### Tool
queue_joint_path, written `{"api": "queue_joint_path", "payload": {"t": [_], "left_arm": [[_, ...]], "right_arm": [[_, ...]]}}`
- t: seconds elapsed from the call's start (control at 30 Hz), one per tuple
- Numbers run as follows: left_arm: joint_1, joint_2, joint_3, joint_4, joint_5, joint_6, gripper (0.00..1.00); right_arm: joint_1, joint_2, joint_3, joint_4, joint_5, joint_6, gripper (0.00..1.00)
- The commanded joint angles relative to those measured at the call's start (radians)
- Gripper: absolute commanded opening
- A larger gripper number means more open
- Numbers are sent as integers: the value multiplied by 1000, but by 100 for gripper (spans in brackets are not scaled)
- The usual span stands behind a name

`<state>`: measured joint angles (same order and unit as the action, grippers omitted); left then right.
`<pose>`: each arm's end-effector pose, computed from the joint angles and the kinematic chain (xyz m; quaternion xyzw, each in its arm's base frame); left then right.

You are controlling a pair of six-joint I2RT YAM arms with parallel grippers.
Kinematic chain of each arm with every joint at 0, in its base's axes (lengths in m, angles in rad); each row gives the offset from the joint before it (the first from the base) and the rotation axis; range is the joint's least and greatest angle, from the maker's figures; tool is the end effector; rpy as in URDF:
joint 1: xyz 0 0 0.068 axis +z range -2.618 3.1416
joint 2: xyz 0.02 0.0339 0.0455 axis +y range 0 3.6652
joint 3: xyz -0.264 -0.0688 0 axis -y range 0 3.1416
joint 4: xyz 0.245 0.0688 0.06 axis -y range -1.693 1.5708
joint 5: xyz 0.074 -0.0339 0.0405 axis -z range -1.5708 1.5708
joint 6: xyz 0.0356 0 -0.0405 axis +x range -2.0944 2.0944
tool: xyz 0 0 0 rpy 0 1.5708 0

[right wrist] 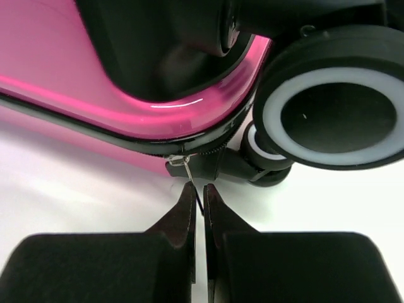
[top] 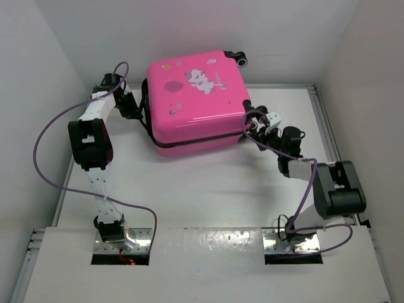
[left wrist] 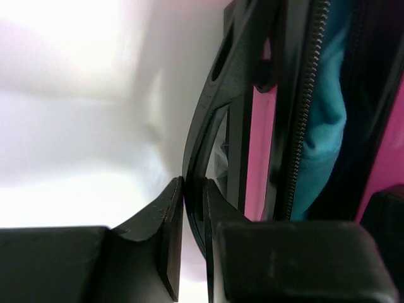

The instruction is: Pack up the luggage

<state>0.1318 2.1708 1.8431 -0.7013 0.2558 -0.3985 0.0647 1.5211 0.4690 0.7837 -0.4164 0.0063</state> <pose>0.4733 0.0537 0.2164 -0.2175 0.9312 -0.1571 0.2467 0.2817 0.0327 0.1659 -0.1480 0.7742 0.1853 0.5868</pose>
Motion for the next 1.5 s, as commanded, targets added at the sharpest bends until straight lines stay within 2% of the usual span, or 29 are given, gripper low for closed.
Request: {"api": "queue_joint_path", "payload": {"t": [0.0,0.13,0.37,0.47,0.63,0.9,1.03,1.07,1.13,1.17,1.27,1.37,1.4,1.47], "left_arm": [[126,139,121,178,-377,190,0],[126,230,228,169,-313,228,0],[126,290,272,169,-267,250,0],[126,290,272,169,-169,268,0],[83,268,260,178,-92,328,0],[69,250,242,201,-99,349,0],[69,230,232,210,-75,360,0],[69,230,232,210,-61,360,10],[69,221,232,220,-15,360,44],[80,221,232,220,22,360,60],[100,161,162,288,97,339,70],[120,57,58,443,146,300,95],[120,32,42,518,158,300,100],[129,-20,33,568,204,268,100]], "right_arm": [[-137,34,115,149,248,-68,0],[-143,144,213,146,254,-77,0],[-128,348,472,132,329,-86,0],[-123,440,597,167,303,-71,0],[-109,597,761,166,291,-17,0],[-94,822,1077,129,329,35,0],[-82,857,1125,115,318,50,0],[-82,850,1116,114,311,64,0],[-82,790,1047,135,268,87,6],[-83,769,995,137,248,93,15],[-98,656,872,124,124,162,33],[-103,564,795,54,-49,243,33],[-100,515,766,54,-103,263,35],[-75,475,723,55,-172,302,39]]}}
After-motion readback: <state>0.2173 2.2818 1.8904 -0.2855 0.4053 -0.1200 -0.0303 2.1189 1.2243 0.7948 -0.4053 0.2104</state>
